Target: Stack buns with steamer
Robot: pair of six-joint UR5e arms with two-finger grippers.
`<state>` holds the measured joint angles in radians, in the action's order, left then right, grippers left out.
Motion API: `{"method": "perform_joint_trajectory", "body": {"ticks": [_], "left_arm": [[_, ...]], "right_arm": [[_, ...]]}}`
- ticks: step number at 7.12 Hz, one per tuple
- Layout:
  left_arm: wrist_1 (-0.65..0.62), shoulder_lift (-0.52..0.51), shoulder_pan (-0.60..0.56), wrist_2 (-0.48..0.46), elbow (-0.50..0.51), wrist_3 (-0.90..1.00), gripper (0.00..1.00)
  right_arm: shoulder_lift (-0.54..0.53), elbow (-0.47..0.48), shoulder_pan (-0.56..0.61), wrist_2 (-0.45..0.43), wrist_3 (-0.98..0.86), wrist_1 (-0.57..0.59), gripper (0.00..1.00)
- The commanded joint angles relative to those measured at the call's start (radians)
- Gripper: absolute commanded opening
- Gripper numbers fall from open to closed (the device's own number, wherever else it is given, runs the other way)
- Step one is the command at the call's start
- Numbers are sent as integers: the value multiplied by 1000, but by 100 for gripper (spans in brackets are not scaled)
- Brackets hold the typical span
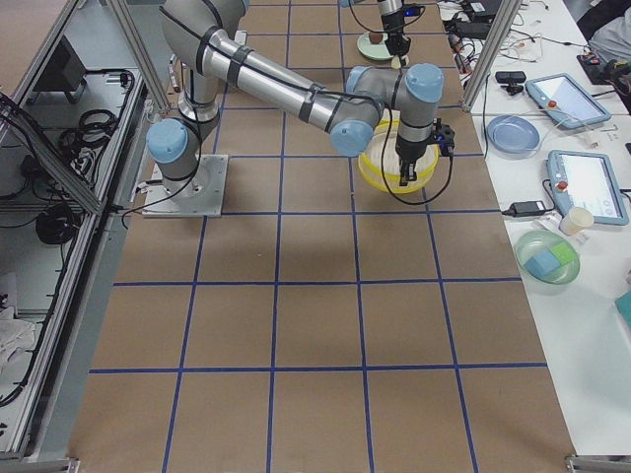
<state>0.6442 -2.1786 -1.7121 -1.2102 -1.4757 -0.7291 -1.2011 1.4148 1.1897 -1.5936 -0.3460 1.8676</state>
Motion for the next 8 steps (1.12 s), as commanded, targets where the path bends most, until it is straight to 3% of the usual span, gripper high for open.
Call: {"method": "perform_joint_trajectory", "body": {"ticks": [1, 2, 3, 4, 8], "left_arm": [[-11, -55, -55, 27, -6, -70, 0], [-8, -75, -70, 27, -6, -85, 22], [-11, -75, -70, 23, -6, -93, 90], [-11, -72, -70, 26, -2, -93, 100], [0, -50, -69, 26, 6, -108, 100]], "right_arm": [[-95, 16, 27, -3, 13, -74, 0], [-127, 23, 42, -3, 25, -65, 0], [-136, 38, 57, -3, 33, -70, 0], [-135, 53, 60, 4, 32, -67, 0], [-144, 59, 62, 9, 97, -27, 0]]}}
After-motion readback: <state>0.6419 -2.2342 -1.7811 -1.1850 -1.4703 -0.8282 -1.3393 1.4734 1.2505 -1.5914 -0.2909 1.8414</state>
